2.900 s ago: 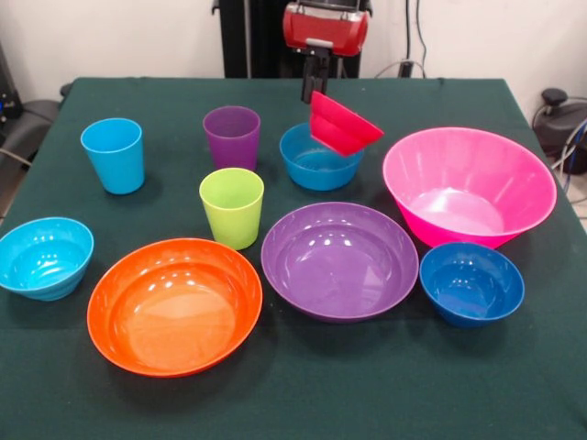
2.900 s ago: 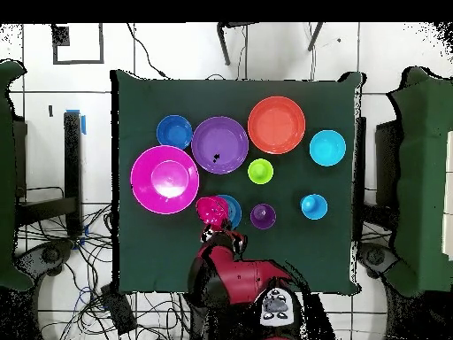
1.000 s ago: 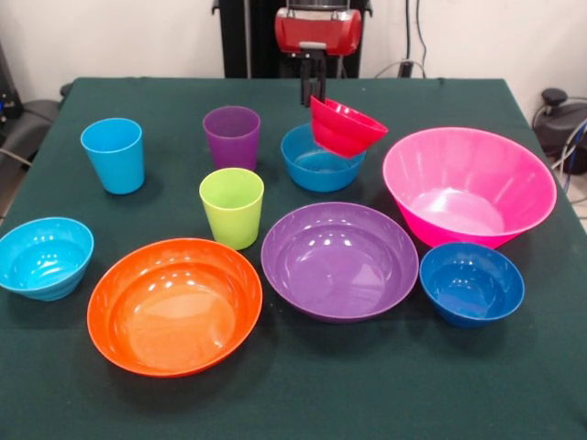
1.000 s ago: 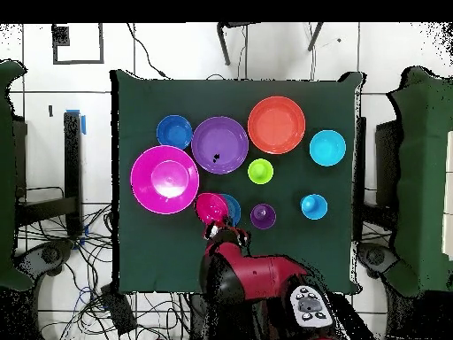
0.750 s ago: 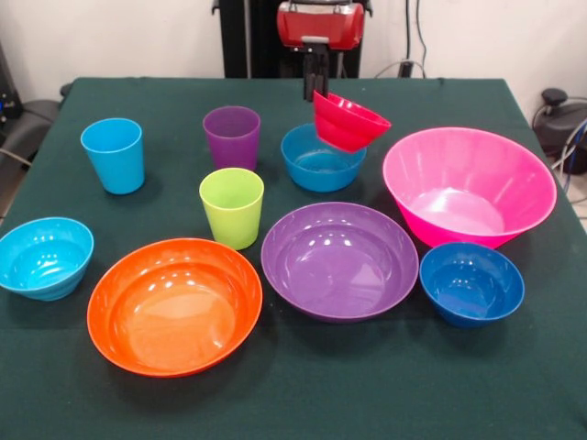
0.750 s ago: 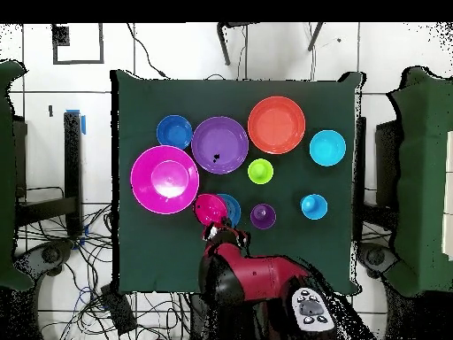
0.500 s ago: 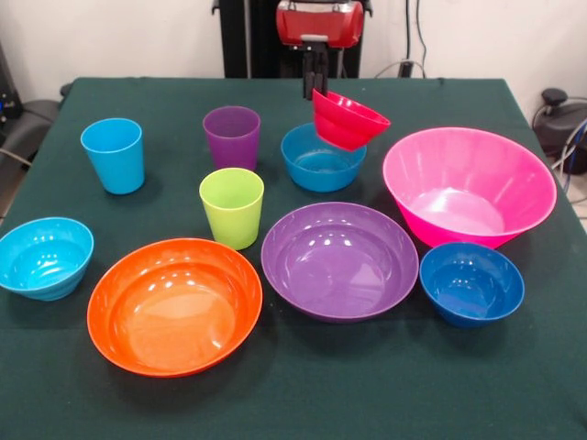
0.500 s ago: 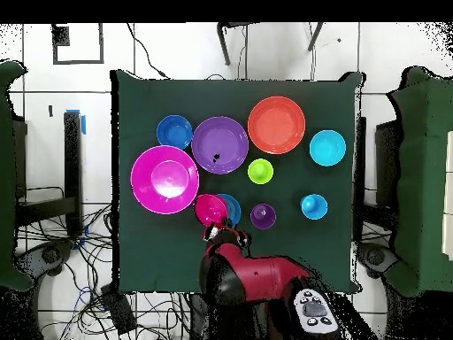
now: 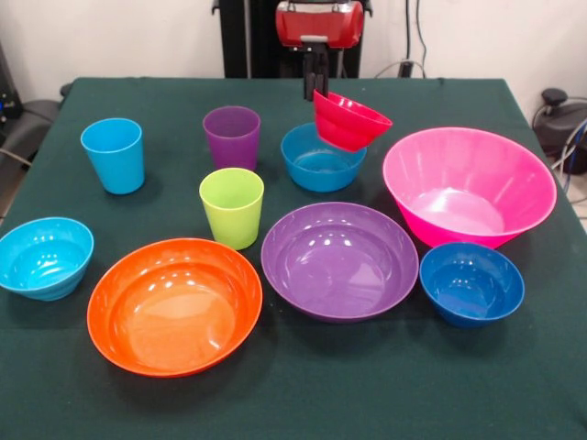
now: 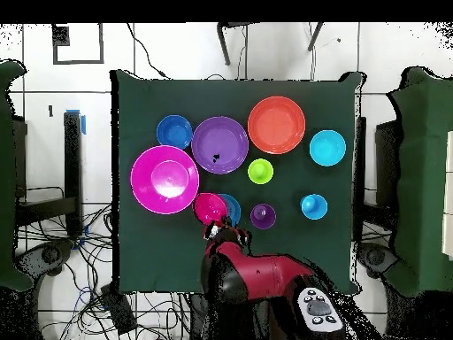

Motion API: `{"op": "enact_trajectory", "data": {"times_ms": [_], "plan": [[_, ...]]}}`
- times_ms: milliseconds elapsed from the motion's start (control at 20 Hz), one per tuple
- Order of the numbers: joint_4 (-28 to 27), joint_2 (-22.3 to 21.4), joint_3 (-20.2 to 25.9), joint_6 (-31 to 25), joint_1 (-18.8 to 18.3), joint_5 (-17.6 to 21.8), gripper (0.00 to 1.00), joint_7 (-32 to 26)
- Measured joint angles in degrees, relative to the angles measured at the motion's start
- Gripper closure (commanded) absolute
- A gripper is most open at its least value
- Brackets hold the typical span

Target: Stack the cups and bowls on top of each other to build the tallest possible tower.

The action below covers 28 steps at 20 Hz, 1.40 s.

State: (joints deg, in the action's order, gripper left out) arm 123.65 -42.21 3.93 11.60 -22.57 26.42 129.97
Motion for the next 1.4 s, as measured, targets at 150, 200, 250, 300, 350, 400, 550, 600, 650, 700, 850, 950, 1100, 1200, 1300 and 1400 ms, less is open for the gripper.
{"op": "enact_trajectory", "data": {"times_ms": [150, 200, 250, 300, 350, 400, 550, 600, 650, 700, 850, 950, 1100, 1200, 1300, 1400], "plan": [[0.0, 0.0, 0.8, -0.7, -1.1, 0.0, 1.0, 0.0], [0.0, 0.0, 1.4, -1.6, -2.0, 0.0, 1.0, 0.0], [0.0, 0.0, 1.6, -2.1, -2.4, 0.0, 1.0, 0.0], [0.0, -0.1, 2.0, -3.1, -3.0, 0.0, 1.0, 0.0], [0.0, -0.1, 2.3, -3.8, -3.3, 0.0, 1.0, 0.0], [0.0, 0.0, 2.5, -4.6, -3.7, 0.0, 1.0, 0.0], [0.0, -0.1, 3.4, -6.8, -4.9, 0.1, 1.0, 0.0], [0.0, 0.0, 3.9, -8.2, -5.7, 0.2, 1.0, 0.0], [0.0, -0.1, 4.0, -8.4, -5.8, 0.2, 1.0, 0.0], [0.0, -0.1, 4.1, -8.7, -5.9, 0.2, 1.0, 0.0], [0.0, -0.1, 4.9, -10.5, -6.7, 0.3, 1.0, 0.0], [0.0, -0.1, 5.1, -10.6, -6.9, 0.3, 1.0, 0.0], [0.0, -0.1, 5.4, -10.6, -7.0, 0.3, 1.0, 0.0], [0.0, -0.1, 5.6, -10.6, -7.0, 0.3, 1.0, 0.0], [0.0, -0.1, 5.9, -10.6, -7.0, 0.3, 1.0, 0.0], [0.0, -0.1, 6.2, -10.6, -7.0, 0.3, 1.0, 0.0]]}}
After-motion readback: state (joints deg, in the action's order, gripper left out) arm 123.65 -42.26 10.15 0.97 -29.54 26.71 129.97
